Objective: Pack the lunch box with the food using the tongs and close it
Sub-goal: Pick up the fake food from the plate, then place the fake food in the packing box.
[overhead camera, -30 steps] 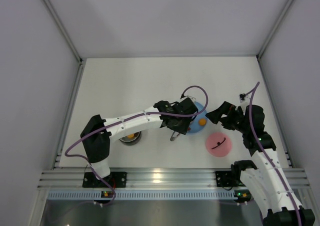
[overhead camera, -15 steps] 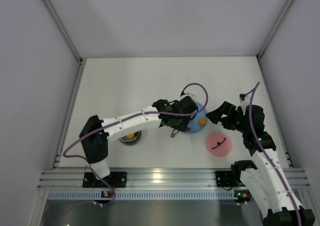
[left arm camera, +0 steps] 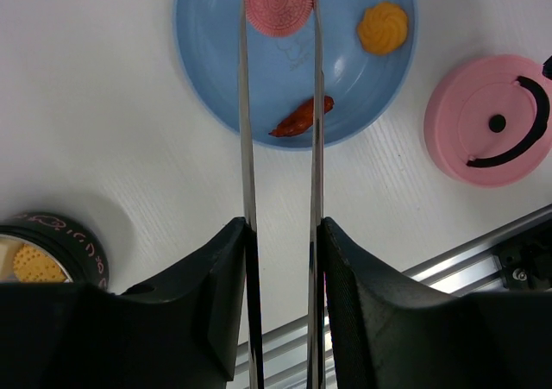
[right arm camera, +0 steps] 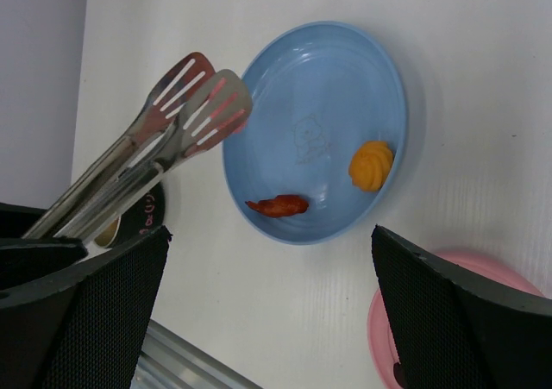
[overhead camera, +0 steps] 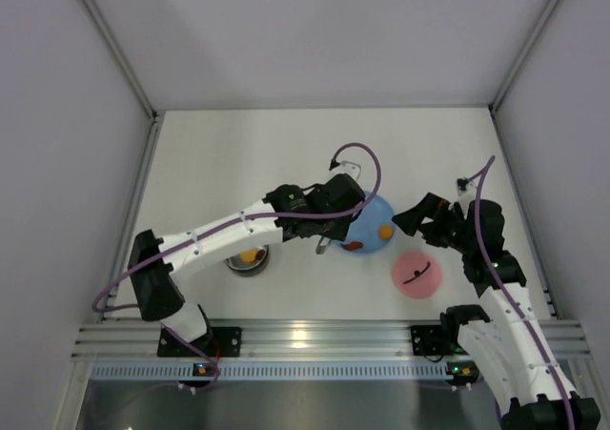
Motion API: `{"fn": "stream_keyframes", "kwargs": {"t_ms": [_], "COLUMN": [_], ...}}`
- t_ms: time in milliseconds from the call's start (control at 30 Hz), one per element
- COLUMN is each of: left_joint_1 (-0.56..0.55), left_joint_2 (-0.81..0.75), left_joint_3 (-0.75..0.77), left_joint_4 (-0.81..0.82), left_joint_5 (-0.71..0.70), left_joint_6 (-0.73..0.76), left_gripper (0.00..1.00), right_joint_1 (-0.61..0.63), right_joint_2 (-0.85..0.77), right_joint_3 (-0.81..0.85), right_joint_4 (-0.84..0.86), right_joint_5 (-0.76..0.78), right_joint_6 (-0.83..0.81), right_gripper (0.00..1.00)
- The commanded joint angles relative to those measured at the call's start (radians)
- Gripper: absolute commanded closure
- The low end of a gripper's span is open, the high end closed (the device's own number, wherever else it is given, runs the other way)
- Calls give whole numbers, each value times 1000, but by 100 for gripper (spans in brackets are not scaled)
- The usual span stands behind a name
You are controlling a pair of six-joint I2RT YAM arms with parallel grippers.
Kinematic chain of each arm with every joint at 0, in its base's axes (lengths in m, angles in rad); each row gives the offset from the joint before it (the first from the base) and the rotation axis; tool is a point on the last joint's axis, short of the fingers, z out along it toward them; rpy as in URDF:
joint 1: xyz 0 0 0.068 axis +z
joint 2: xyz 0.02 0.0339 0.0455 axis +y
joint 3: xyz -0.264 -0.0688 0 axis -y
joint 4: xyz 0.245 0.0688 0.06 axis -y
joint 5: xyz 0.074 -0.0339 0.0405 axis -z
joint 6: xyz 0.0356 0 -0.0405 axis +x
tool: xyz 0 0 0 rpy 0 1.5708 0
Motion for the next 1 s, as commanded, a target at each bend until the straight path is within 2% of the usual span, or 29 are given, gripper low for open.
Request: {"fn": "stream_keyframes", "kwargs": {"t_ms": [0, 233, 700, 967], "left_joint_1": [0, 0, 0, 0], "left_joint_2": [-145, -387, -866, -952], "left_joint_3": [-30, -197, -446, -512], "left_joint_4": [-44, -146, -516, -607], "left_joint_5": [-59, -116, -155, -159], "left_joint_6": [-32, -127, -405, -477], "left_gripper": [57, 57, 56, 56], "right_joint_1": [-12, -12, -12, -12], "right_joint_2": [-6, 3, 52, 69], "right_joint_3": [27, 14, -25, -42], "right_joint_4": [-4, 19, 101, 133], "right_joint_5": [3, 0, -12, -18], "right_joint_6": [-19, -11, 12, 23], "right_gripper": [1, 1, 1, 1]}}
